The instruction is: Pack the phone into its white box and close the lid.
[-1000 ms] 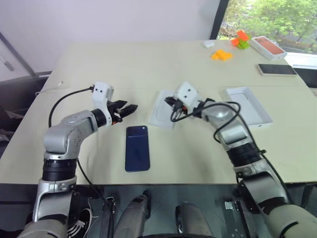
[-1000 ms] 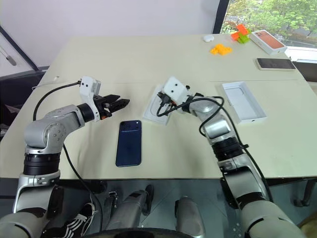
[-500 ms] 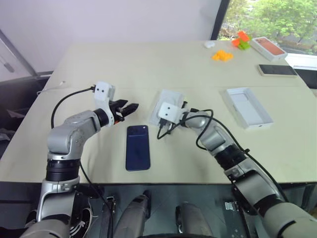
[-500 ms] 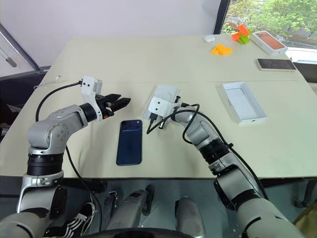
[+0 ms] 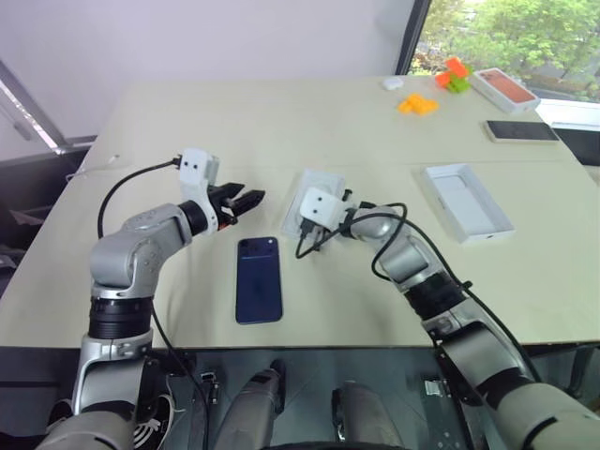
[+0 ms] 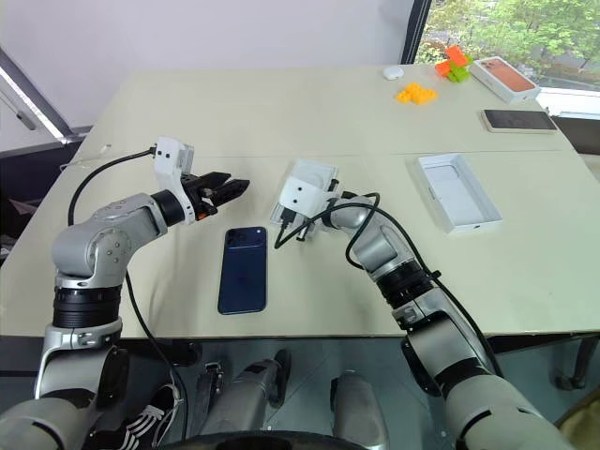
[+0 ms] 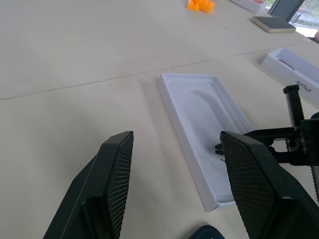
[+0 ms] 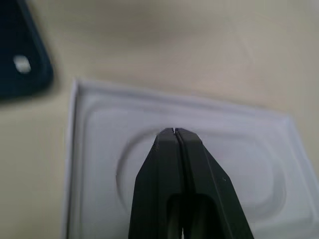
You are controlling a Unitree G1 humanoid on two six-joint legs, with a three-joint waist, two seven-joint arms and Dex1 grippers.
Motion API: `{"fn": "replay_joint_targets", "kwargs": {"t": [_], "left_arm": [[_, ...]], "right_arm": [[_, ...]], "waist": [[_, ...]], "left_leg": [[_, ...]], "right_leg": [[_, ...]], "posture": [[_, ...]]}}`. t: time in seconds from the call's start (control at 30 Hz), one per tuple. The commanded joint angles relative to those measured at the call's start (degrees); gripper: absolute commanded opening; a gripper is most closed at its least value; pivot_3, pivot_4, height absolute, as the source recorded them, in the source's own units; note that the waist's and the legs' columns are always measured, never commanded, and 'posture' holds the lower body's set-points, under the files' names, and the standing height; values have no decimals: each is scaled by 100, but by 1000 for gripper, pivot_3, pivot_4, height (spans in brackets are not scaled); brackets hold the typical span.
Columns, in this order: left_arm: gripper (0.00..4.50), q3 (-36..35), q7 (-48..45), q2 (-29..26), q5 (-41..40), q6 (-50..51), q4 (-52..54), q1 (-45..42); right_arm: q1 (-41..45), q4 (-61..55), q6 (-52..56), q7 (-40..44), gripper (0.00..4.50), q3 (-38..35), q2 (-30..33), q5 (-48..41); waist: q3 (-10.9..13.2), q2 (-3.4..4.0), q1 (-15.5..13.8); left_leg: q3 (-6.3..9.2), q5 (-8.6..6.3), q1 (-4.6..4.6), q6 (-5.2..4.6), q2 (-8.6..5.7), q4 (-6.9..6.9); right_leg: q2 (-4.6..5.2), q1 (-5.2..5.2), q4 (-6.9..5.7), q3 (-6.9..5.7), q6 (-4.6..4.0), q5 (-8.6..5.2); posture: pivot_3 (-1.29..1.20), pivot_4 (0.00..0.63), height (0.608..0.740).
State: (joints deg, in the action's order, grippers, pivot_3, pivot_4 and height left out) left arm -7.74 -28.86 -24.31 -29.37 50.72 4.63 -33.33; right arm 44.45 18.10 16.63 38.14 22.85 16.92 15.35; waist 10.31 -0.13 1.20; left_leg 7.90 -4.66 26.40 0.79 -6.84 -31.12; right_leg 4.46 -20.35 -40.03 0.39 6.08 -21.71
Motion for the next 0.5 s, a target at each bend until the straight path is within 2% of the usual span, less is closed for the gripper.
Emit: {"fn": "replay_joint_targets", "kwargs": {"t": [0.03,0.2,0.37,0.5], "left_arm": [[2943,-123,-72,-115,-61,-136,184,-31],[2943,-180,-95,-194,-69,-108,199,58],[2943,-260,-277,-390,-221,22,240,190],[2943,-288,-551,-658,-277,-131,297,355]], "right_arm": [[24,-47,-147,75,42,88,137,157],[49,-140,-291,63,42,-155,123,-87],[221,-476,0,440,42,-914,17,-1066],[147,-950,340,890,42,-1144,184,-1542]], "waist": [[0,0,-10],[0,0,-3],[0,0,6],[0,0,0]], "left_leg": [[0,0,0,0,0,0],[0,0,0,0,0,-2],[-1,0,1,0,5,1],[-1,0,0,1,7,1]], "right_leg": [[0,0,0,0,0,0],[0,1,0,0,-2,1],[-3,0,0,0,-4,2],[-4,-1,0,1,-4,2]], "posture": [[0,150,740],[0,150,740],[0,150,740],[0,150,740]]}}
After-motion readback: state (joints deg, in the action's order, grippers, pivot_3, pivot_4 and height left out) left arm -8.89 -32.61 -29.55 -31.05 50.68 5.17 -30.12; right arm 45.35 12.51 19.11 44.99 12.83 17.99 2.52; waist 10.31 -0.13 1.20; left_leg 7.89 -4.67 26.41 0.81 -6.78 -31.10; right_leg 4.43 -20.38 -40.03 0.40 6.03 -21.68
